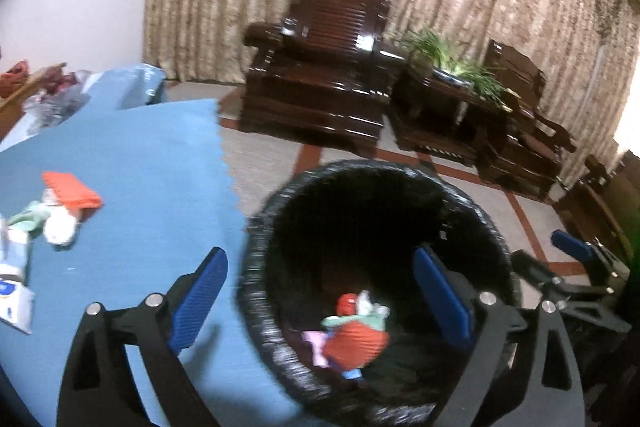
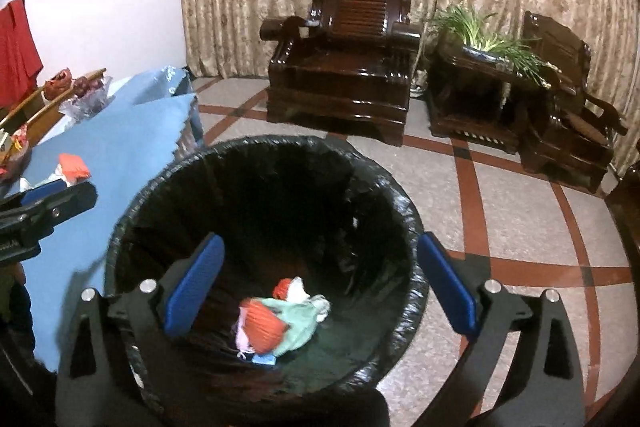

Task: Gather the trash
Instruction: 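Move both tools back over the trash on the table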

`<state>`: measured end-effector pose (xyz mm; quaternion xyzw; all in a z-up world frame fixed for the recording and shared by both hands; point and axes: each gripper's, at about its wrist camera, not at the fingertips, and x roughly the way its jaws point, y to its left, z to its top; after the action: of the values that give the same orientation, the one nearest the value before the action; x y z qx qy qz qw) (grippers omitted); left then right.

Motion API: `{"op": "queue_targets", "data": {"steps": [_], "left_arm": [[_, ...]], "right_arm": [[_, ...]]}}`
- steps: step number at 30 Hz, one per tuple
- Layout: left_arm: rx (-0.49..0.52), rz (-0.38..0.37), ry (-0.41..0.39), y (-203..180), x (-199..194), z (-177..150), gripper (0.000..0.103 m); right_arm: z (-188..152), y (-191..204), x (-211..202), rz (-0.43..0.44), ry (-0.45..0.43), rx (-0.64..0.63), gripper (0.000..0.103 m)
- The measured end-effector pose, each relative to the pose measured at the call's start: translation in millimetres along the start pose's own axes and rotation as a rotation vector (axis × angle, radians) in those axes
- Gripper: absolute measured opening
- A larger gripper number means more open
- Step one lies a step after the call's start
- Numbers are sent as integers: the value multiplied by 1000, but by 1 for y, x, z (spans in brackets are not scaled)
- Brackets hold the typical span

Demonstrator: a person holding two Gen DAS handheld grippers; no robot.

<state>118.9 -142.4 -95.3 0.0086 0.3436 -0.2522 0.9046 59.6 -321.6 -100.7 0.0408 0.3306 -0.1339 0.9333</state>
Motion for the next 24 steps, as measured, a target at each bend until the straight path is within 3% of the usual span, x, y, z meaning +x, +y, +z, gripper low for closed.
{"op": "queue_targets", "data": {"steps": [13,24], "left_arm": [[-78,249,-92,91,-66,-13,95],[-175,500,-106,183,-111,-46,95]], "right_arm": [[22,70,-6,139,-46,-49,96],[37,168,9,268,-56,-155,96]]}}
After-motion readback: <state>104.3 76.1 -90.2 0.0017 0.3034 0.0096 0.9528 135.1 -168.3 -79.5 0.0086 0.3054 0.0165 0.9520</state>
